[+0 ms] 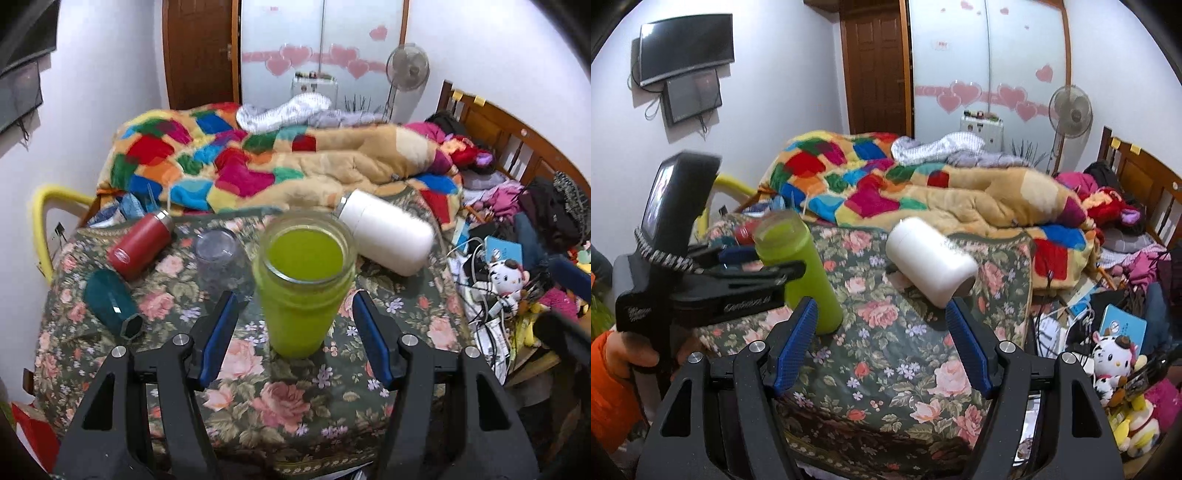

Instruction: Flip cup upright

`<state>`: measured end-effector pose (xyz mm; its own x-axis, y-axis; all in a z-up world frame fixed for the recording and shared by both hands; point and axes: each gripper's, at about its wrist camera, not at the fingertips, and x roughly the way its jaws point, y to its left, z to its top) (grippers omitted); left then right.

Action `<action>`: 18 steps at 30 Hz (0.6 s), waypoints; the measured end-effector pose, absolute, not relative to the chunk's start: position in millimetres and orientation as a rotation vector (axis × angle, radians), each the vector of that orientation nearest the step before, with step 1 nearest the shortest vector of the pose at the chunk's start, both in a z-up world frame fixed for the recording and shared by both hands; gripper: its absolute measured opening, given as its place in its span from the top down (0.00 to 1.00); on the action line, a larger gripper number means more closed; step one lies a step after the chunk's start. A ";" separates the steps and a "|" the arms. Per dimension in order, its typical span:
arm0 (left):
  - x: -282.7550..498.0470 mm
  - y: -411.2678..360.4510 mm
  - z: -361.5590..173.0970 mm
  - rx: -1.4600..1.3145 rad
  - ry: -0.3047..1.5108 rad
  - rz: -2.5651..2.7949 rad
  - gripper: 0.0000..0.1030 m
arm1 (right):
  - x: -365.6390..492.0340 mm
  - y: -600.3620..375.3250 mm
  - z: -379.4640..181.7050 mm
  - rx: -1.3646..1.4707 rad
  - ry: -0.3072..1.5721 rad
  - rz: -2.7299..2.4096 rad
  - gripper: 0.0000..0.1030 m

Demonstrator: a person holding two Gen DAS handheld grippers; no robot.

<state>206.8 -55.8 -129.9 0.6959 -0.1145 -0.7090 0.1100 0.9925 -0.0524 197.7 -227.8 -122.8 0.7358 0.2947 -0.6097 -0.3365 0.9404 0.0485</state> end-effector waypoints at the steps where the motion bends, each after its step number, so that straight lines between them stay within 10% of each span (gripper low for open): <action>1: 197.7 -53.9 -122.2 -0.001 0.766 -0.124 0.39 | 194.7 -228.1 -117.8 -0.064 0.642 0.347 0.33; 18: 17.7 -20.4 16.3 -0.012 0.150 -0.044 0.05 | 88.6 -224.1 -10.1 0.057 0.198 0.384 0.26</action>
<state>17.7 -20.4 16.3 0.9878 -0.0446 -0.1495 0.0428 0.9990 -0.0150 88.6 -224.1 -10.1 0.9081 0.3774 -0.1814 -0.3662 0.9259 0.0930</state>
